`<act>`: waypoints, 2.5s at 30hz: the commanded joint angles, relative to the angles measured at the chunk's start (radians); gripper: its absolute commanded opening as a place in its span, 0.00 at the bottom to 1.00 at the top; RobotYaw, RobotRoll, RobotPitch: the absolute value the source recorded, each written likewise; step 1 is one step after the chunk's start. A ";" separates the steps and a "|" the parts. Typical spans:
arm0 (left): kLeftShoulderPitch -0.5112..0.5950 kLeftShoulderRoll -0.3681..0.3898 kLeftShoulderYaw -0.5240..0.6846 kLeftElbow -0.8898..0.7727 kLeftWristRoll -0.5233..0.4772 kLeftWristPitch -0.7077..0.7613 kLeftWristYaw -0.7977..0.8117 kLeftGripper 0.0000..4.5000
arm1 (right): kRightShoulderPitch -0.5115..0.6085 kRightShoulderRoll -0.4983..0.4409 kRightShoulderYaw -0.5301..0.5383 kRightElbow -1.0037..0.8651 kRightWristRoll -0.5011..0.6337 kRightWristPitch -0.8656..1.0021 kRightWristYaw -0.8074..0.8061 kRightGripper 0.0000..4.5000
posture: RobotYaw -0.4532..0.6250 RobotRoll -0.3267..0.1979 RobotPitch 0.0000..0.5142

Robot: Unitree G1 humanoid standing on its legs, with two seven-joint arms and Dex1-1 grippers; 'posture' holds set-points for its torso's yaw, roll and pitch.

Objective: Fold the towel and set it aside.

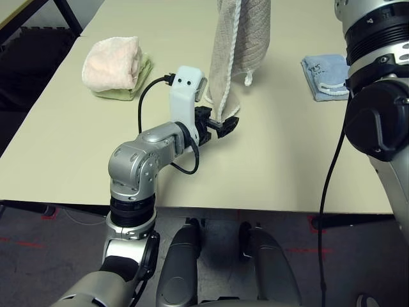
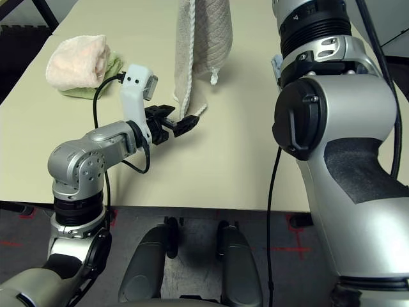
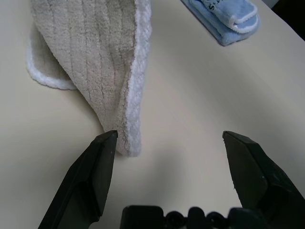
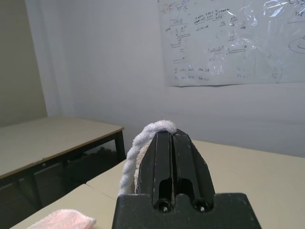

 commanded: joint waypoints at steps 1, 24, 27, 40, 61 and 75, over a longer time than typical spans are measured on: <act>0.025 -0.025 0.029 0.010 -0.004 0.027 0.035 0.99 | -0.014 -0.004 0.000 -0.007 0.000 -0.013 -0.002 0.00 | 0.47 0.62 0.47; 0.024 -0.062 0.007 0.188 0.040 -0.130 0.148 0.16 | -0.010 -0.004 -0.003 -0.021 0.006 0.001 0.006 0.00 | 0.45 0.62 0.50; 0.025 -0.060 0.000 0.219 0.057 -0.166 0.165 0.00 | -0.007 -0.005 -0.003 -0.024 0.007 0.004 0.007 0.00 | 0.45 0.62 0.51; 0.083 0.355 0.035 0.089 0.049 -0.206 -0.026 0.00 | 0.136 -0.086 -0.026 -0.126 0.034 0.069 0.040 0.00 | 0.43 0.62 0.52; -0.058 0.689 0.155 0.423 -0.036 -0.504 -0.410 0.00 | 0.801 -0.549 0.258 -0.496 0.091 0.417 0.925 0.00 | 0.39 0.62 0.61; -0.524 0.608 0.101 1.143 0.265 -1.356 -0.116 0.00 | 0.424 -0.367 0.145 0.084 -0.130 -0.360 0.072 0.00 | 0.40 0.62 0.64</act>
